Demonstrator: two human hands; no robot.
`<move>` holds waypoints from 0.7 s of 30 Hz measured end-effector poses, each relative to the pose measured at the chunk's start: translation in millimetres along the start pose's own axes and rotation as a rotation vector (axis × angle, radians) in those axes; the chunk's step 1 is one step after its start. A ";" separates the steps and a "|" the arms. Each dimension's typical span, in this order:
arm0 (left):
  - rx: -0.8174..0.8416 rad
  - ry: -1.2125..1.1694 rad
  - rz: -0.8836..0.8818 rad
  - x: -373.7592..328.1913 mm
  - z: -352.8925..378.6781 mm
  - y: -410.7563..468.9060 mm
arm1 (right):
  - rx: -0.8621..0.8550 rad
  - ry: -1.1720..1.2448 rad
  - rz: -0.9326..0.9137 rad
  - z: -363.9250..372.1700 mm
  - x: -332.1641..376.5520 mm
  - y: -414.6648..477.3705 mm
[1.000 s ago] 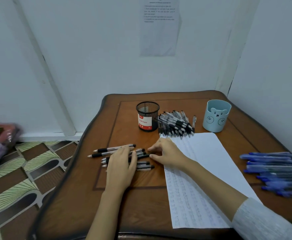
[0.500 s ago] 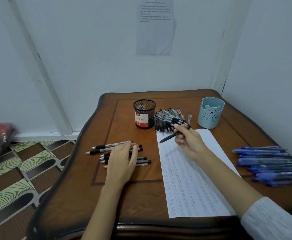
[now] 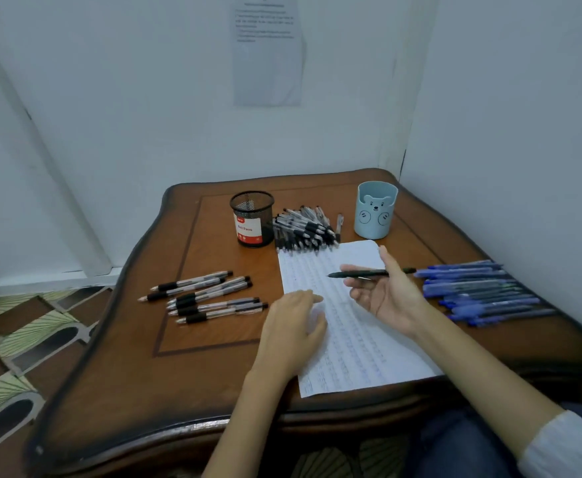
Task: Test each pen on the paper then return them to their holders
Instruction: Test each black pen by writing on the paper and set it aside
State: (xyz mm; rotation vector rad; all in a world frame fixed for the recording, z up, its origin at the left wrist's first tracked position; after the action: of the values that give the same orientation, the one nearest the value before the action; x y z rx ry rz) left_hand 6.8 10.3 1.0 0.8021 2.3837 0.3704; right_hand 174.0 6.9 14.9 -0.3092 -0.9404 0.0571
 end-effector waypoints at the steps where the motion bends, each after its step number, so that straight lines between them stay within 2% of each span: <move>1: 0.020 0.000 0.011 -4.5 3.9 -1.0 | -0.026 -0.066 -0.038 -3.0 1.0 -5.3; 6: 0.101 -0.001 -0.040 -12.5 17.8 -7.1 | -0.205 -0.495 -0.233 -24.5 0.0 -27.8; 16: 0.160 -0.007 -0.079 -7.5 24.6 -10.7 | -0.194 -0.868 -0.446 -42.9 -10.0 -59.0; 21: 0.165 -0.008 -0.081 -7.9 24.3 -11.3 | -0.234 -0.865 -0.473 -50.3 -15.0 -56.4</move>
State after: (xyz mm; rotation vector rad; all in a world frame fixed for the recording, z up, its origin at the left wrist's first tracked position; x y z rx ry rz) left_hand 21.6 -1.7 -19.4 0.7752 2.4548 0.1383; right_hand 200.7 -61.6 -8.4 -0.2691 -1.8662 -0.3853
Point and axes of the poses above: each hand's wrist, its own y-axis towards the middle knuckle, its own z-axis out of the palm, x = y × z, the point moved 4 cm from there along y, towards the middle knuckle, and after that the axes turned 2 degrees about -x, right-handed, at the moved point
